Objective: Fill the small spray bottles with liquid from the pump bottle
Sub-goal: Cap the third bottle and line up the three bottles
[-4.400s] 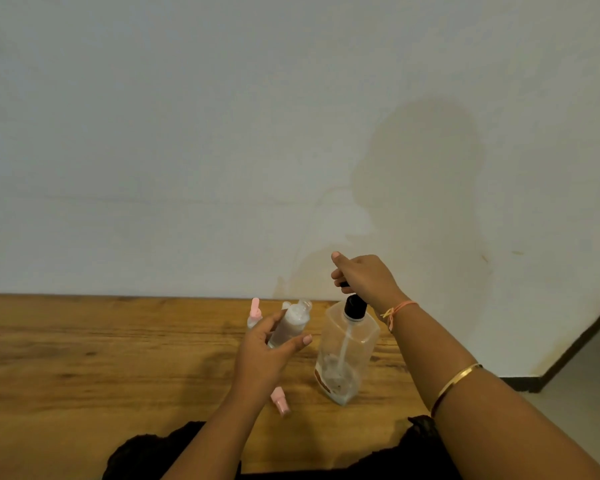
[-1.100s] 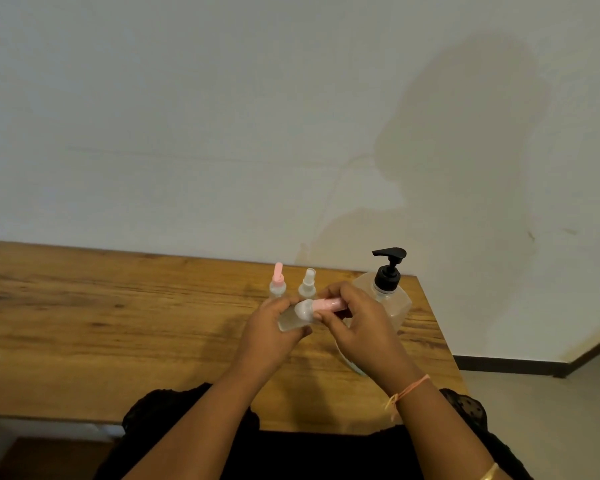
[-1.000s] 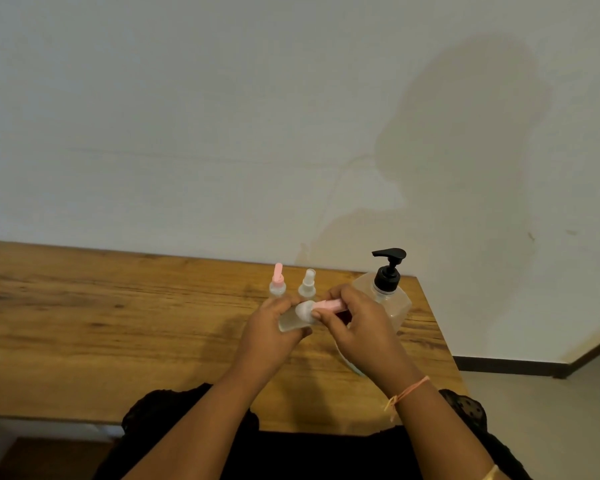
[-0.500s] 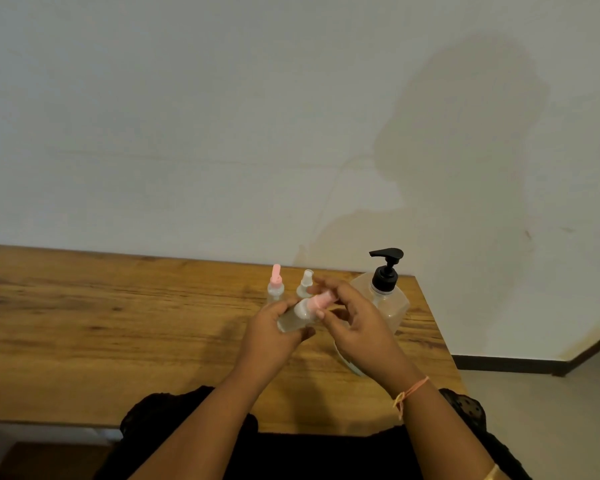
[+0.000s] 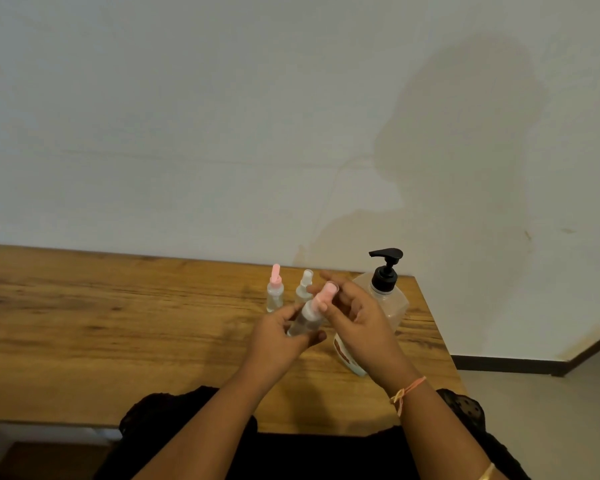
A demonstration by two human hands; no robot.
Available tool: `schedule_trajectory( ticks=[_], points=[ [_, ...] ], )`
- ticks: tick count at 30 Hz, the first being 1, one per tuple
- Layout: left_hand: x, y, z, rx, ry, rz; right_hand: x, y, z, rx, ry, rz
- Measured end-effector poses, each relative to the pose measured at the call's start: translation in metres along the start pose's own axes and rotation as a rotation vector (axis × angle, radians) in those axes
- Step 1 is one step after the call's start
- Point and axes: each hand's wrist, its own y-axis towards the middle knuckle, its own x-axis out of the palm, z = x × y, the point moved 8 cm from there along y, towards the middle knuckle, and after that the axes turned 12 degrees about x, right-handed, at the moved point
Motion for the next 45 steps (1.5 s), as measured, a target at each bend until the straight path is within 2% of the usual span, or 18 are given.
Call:
schedule_trajectory(
  ticks=[6,12,16,20,24,26,28,32,34,36,38,41,45],
  points=[
    [0.008,-0.001,-0.009,-0.051,-0.061,-0.041,-0.012,-0.001,-0.003,-0.019,-0.030,0.182],
    [0.010,-0.002,-0.003,-0.053,-0.169,-0.060,0.002,-0.003,0.002,0.081,0.052,-0.064],
    [0.010,-0.003,0.000,-0.031,-0.209,-0.066,0.000,-0.002,-0.002,0.064,0.076,-0.004],
    [0.014,-0.004,-0.001,-0.044,-0.229,-0.091,-0.007,-0.001,-0.002,0.059,0.002,0.091],
    [0.014,-0.004,-0.002,-0.059,-0.309,-0.112,0.000,-0.001,0.002,0.124,0.264,-0.111],
    [0.015,-0.005,-0.001,-0.063,-0.324,-0.140,0.003,-0.003,-0.002,0.124,0.275,-0.186],
    [0.017,-0.006,-0.001,-0.070,-0.323,-0.154,0.002,-0.004,-0.004,0.120,0.226,-0.169],
    [0.017,-0.005,-0.002,-0.041,-0.241,-0.119,-0.005,-0.001,-0.003,0.092,0.066,0.063],
    [0.016,-0.005,-0.003,-0.039,-0.213,-0.110,-0.007,0.001,0.001,0.097,0.049,0.111],
    [0.017,-0.006,-0.003,-0.073,-0.247,-0.134,-0.007,0.000,0.002,0.121,0.121,0.072],
    [0.021,-0.008,0.000,-0.112,-0.326,-0.193,-0.002,-0.001,0.003,0.159,0.238,-0.076],
    [0.028,-0.013,0.003,-0.160,-0.451,-0.283,0.002,-0.005,0.002,0.180,0.258,-0.230],
    [0.031,-0.015,-0.001,-0.199,-0.446,-0.256,-0.002,-0.002,0.004,0.178,0.171,-0.101]
  ],
)
